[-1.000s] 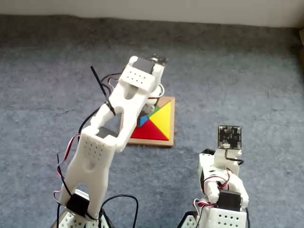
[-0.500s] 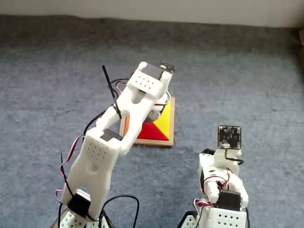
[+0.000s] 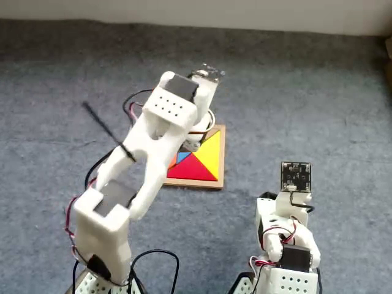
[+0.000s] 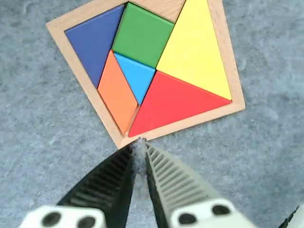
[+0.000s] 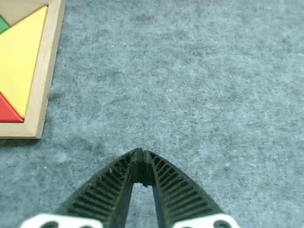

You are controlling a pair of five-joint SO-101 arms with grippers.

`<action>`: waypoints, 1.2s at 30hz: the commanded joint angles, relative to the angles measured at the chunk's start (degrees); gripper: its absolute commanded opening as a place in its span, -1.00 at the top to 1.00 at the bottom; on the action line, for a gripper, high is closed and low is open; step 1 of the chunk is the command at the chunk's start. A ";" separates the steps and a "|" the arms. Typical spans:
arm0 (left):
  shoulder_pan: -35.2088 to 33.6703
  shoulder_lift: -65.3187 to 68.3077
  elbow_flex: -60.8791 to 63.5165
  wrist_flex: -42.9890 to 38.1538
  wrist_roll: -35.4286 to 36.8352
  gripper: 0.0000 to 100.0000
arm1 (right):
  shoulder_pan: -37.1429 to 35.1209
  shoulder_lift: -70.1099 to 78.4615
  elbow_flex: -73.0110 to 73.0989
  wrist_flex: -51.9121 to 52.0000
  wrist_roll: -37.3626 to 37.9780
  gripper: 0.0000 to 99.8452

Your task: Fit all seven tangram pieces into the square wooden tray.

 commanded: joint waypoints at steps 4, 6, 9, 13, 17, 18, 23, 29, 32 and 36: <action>-1.10 -27.47 18.59 -5.54 0.62 0.99 | 0.57 -0.48 6.02 -0.22 -0.26 0.98; -1.19 -35.30 26.68 -9.85 0.62 0.99 | 0.57 -0.48 6.02 -0.22 -0.26 0.98; -3.12 -47.08 38.64 -17.23 0.62 0.99 | 0.48 -0.48 6.02 -0.22 -0.26 0.98; -8.92 -61.05 52.00 -24.97 0.26 0.99 | 0.48 -0.48 6.02 -0.22 -0.26 0.98; -14.90 -72.75 62.20 -29.27 0.26 0.99 | 0.57 -0.48 6.02 -0.22 -0.26 0.98; -16.40 -75.47 64.40 -30.15 0.26 0.99 | 0.57 -0.48 6.02 -0.22 -0.26 0.98; -23.08 -86.90 74.68 -33.49 0.26 0.99 | 0.66 -0.48 6.02 -0.22 -0.26 0.98; -28.53 -98.68 86.11 -34.55 0.26 0.99 | 0.75 -0.48 6.02 -0.22 -0.26 0.98; -29.85 -104.22 92.44 -36.75 0.18 0.99 | 0.75 -0.48 6.02 -0.22 -0.26 0.98; -29.85 -111.34 100.70 -38.24 0.18 0.99 | 0.75 -0.48 6.02 -0.22 -0.26 0.98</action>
